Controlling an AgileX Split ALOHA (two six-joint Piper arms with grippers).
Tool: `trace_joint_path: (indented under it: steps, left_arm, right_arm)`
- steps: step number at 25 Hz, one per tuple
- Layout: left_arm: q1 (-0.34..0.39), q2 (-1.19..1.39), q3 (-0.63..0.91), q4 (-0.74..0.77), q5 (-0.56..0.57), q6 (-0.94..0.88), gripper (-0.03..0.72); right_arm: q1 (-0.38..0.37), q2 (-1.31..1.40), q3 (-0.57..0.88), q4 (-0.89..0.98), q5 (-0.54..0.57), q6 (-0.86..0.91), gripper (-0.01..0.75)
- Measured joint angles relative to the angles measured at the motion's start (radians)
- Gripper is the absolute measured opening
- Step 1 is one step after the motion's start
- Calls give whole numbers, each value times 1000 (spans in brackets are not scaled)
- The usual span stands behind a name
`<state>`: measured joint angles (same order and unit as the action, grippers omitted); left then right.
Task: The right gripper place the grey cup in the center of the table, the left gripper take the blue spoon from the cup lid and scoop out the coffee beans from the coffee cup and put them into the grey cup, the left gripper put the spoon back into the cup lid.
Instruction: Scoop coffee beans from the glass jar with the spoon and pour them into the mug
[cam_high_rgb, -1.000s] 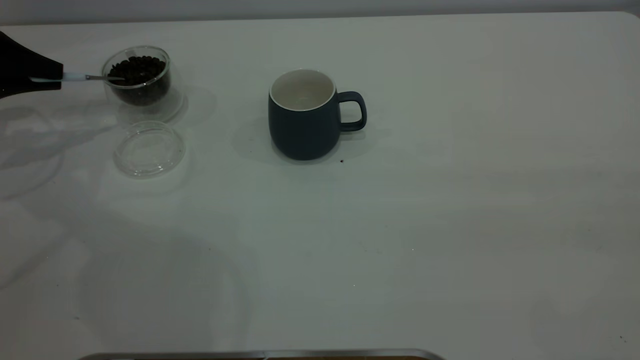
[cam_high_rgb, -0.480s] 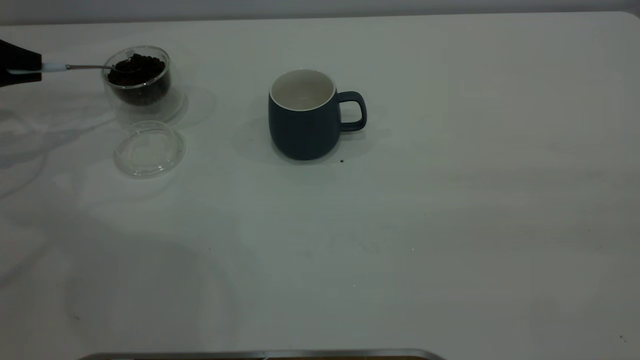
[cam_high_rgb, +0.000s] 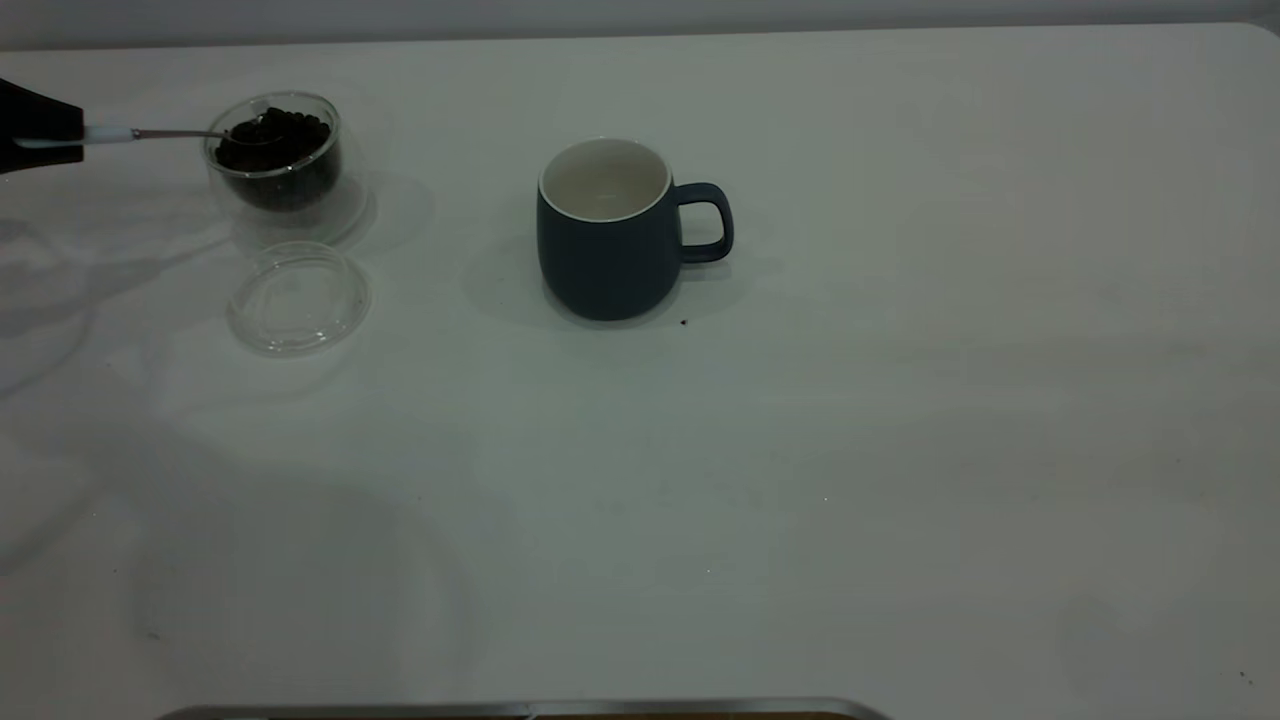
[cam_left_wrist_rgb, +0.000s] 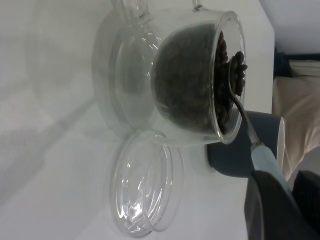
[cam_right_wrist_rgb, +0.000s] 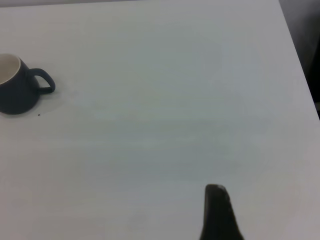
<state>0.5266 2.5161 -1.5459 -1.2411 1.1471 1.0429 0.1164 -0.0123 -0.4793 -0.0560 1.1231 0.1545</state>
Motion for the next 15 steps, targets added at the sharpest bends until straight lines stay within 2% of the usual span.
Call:
trace_joint_path:
  steps: [15]
  left_arm:
    - [0, 0, 0, 0, 0, -74, 133]
  right_arm:
    - [0, 0, 0, 0, 0, 0, 531]
